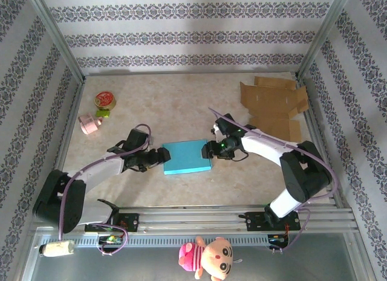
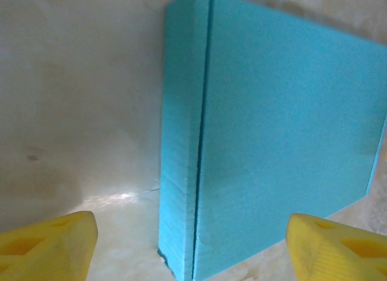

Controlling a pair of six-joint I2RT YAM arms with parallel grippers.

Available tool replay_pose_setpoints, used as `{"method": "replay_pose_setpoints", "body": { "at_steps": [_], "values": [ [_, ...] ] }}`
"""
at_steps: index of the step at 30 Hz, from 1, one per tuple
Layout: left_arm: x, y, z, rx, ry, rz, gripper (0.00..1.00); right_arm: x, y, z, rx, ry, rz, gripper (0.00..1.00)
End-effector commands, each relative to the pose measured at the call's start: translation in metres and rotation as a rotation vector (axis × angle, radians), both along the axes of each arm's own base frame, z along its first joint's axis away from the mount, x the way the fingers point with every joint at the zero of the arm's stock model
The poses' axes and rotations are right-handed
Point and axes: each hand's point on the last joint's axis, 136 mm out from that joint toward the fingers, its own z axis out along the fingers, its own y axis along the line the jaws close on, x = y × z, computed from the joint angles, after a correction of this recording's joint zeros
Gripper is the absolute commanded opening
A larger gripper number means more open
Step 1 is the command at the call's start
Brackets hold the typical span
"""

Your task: Fold the paper box

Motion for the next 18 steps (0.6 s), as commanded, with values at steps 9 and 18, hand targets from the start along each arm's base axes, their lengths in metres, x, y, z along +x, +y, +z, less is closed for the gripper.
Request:
{"method": "replay_pose_setpoints", "body": {
  "at_steps": [9,18],
  "values": [
    [0.068,-0.009,0.011,0.005,-0.168,0.1,0.33,0.06,0.067,0.019,0.206,-0.074,-0.125,0.49],
    [0.258,0.051,0.021,0.091,-0.349,0.256,0.26,0.247,0.146,0.046,0.275,-0.339,-0.229,0.5]
  ]
}}
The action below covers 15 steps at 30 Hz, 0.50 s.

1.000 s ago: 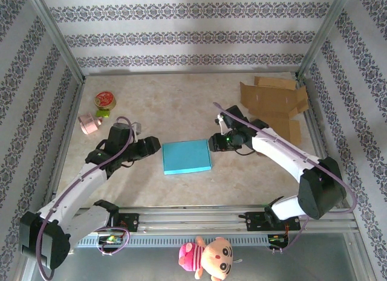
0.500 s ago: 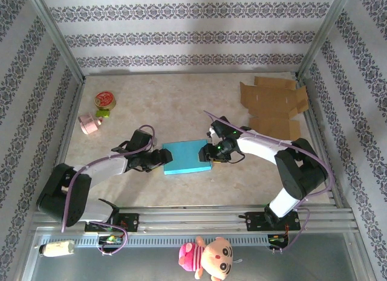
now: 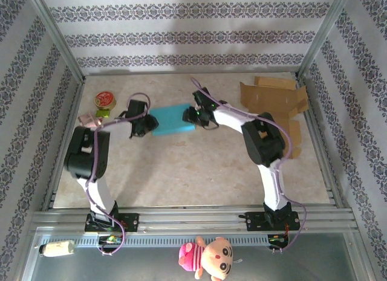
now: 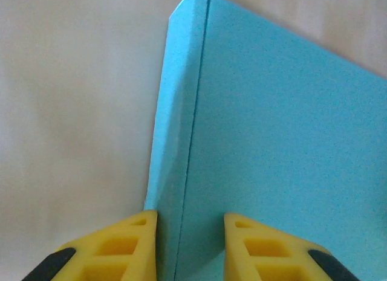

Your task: Fold the paper box

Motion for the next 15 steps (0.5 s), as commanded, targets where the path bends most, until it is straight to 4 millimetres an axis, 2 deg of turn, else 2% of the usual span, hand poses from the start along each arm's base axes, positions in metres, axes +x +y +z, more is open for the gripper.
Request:
{"method": "replay_pose_setpoints", "body": {
  "at_steps": [1,4,7,9,11,14,15],
  "values": [
    [0.071,-0.012,0.02,-0.026,-0.151,-0.071,0.26,0.047,0.064,0.044,0.149,-0.153,0.067,0.5],
    [0.101,0.0,0.01,-0.001,-0.146,-0.06,0.27,0.082,0.067,0.042,0.116,-0.179,0.044,0.52],
    [0.116,0.014,0.0,0.035,-0.143,-0.044,0.35,0.099,0.062,0.029,0.131,-0.157,0.012,0.55],
    [0.119,0.023,-0.004,0.037,-0.137,-0.028,0.4,0.105,0.053,0.028,0.122,-0.147,-0.008,0.57],
    [0.122,0.03,-0.002,0.047,-0.146,-0.023,0.49,0.107,0.042,0.035,0.097,-0.156,-0.006,0.6],
    [0.123,0.039,0.011,0.077,-0.171,-0.024,0.64,0.106,0.021,0.058,0.031,-0.214,0.012,0.67],
    [0.123,0.041,0.018,0.084,-0.179,-0.024,0.69,0.105,0.013,0.066,0.017,-0.228,0.016,0.79]
  ]
}}
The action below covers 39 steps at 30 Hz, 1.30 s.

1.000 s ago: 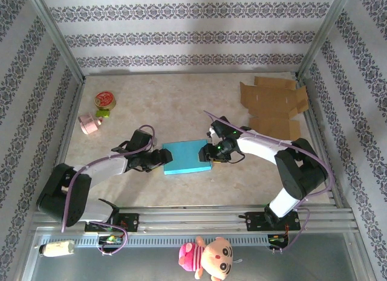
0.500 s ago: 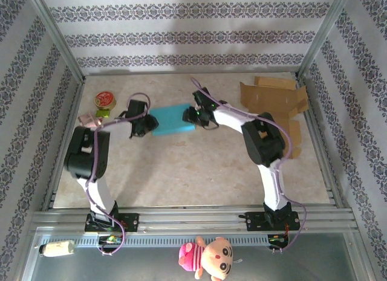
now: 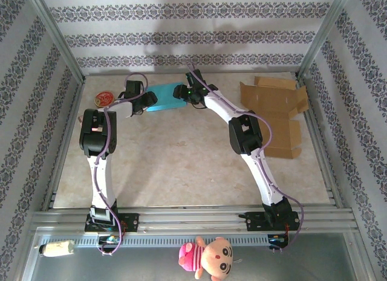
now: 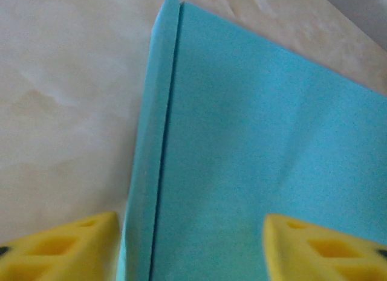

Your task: Fold the paper box

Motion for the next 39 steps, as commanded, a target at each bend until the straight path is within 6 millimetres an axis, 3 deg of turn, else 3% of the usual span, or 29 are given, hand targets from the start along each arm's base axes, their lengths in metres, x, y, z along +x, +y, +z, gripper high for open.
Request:
{"method": "replay_pose_setpoints", "body": {
  "at_steps": [1,2,6,9,11,14,17,20,22,26,29,33,39],
  "values": [
    [0.004,0.006,0.025,0.023,-0.046,-0.031,0.74,-0.007,-0.018,0.062,-0.024,-0.091,0.063,0.88],
    [0.004,0.007,0.033,0.026,-0.057,-0.032,0.78,-0.009,-0.024,0.072,-0.024,-0.109,0.08,0.97],
    [-0.012,0.008,0.079,0.031,-0.125,-0.044,0.91,-0.021,-0.074,0.122,-0.053,-0.207,0.099,0.98],
    [-0.042,-0.003,0.107,-0.051,-0.173,-0.067,0.95,-0.028,-0.136,0.137,-0.166,-0.242,0.0,0.98],
    [-0.065,-0.018,0.12,-0.133,-0.198,-0.094,0.96,-0.03,-0.189,0.14,-0.259,-0.232,-0.105,0.98],
    [-0.102,-0.05,0.134,-0.208,-0.216,-0.162,0.98,-0.03,-0.277,0.129,-0.445,-0.168,-0.262,0.98],
    [-0.138,-0.095,0.144,-0.192,-0.217,-0.285,1.0,-0.033,-0.357,0.107,-0.595,-0.034,-0.394,0.98],
    [-0.174,-0.137,0.148,-0.148,-0.219,-0.413,1.0,-0.041,-0.418,0.085,-0.667,0.098,-0.496,0.98],
    [-0.192,-0.155,0.146,-0.14,-0.215,-0.47,1.0,-0.048,-0.448,0.072,-0.709,0.164,-0.536,0.98],
    [-0.214,-0.167,0.136,-0.174,-0.185,-0.503,1.0,-0.06,-0.485,0.04,-0.748,0.283,-0.552,0.98],
    [-0.222,-0.164,0.126,-0.165,-0.158,-0.508,1.0,-0.065,-0.498,0.016,-0.732,0.354,-0.533,0.98],
    [-0.227,-0.158,0.119,-0.123,-0.138,-0.516,1.0,-0.067,-0.494,-0.011,-0.646,0.409,-0.48,0.97],
    [-0.225,-0.162,0.128,-0.145,-0.149,-0.519,1.0,-0.074,-0.492,-0.027,-0.588,0.444,-0.47,0.92]
  ]
}}
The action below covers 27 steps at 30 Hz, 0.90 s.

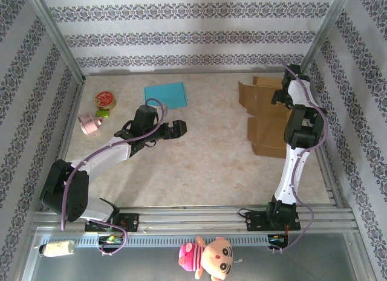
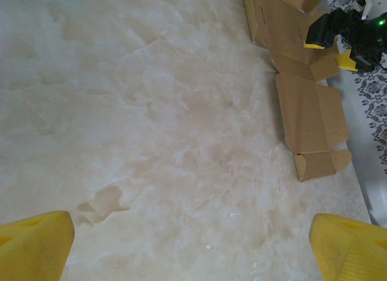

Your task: Fold the paper box

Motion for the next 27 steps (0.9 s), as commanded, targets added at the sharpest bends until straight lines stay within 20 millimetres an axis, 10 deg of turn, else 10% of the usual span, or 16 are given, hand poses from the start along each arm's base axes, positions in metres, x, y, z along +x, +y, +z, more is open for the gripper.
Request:
{"method": "replay_pose_setpoints", "body": {
  "at_steps": [1,9,15,27],
  "values": [
    [-0.001,-0.001,0.017,-0.014,-0.034,-0.01,1.0,-0.008,0.006,-0.011,0.087,0.025,0.008,0.89],
    [0.004,-0.007,0.023,-0.037,-0.03,-0.017,1.0,-0.023,0.02,-0.014,0.242,-0.048,-0.004,0.38],
    [0.011,-0.007,0.023,-0.03,-0.026,0.0,1.0,-0.028,0.067,-0.004,0.344,-0.133,0.074,0.09],
    [0.02,0.043,-0.005,0.173,0.118,0.206,1.0,-0.077,0.225,-0.005,0.542,-0.155,0.338,0.0]
  ]
}}
